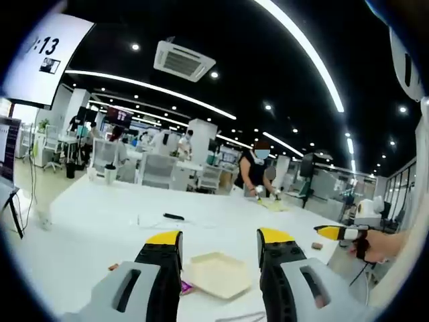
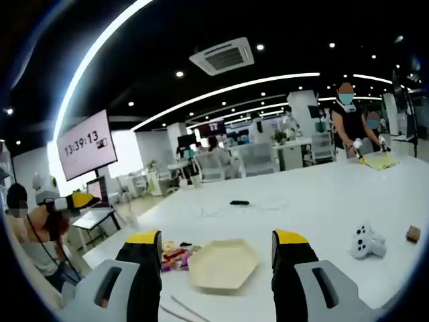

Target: Place the target food into the container with the food tongs after gripping and lifting it, then release it inside without dropping or visibly crushing the food.

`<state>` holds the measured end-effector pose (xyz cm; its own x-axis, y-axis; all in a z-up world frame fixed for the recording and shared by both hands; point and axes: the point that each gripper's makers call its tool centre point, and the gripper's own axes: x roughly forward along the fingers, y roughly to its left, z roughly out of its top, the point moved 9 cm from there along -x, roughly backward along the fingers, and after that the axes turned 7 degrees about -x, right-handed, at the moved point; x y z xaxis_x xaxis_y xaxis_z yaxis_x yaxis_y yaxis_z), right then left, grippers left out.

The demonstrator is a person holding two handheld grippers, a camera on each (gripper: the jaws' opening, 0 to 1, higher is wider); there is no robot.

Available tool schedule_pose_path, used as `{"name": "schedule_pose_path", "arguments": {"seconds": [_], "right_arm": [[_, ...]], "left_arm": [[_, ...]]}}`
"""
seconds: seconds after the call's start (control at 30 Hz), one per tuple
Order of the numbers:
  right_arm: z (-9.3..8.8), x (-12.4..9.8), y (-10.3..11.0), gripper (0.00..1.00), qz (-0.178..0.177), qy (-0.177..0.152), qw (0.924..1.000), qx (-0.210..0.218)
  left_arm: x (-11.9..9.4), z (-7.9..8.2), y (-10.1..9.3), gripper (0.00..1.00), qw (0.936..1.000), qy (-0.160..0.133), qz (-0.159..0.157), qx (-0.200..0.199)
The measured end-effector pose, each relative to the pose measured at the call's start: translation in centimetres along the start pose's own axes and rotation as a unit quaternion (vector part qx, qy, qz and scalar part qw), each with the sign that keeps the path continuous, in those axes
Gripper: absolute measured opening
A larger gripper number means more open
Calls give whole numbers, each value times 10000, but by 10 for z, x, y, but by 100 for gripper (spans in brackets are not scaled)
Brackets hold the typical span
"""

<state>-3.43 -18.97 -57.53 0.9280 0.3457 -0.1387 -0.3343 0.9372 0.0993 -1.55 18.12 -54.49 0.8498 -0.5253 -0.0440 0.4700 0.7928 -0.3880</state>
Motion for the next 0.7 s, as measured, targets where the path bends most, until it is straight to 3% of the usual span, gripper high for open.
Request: {"name": "schedule_pose_path", "arguments": {"seconds": [0.7], "right_arm": [[3,-3,2,66,-79,-89,9999,67]], "left_arm": [[-4,-7,-7,45,9999,96,-13,61]]}}
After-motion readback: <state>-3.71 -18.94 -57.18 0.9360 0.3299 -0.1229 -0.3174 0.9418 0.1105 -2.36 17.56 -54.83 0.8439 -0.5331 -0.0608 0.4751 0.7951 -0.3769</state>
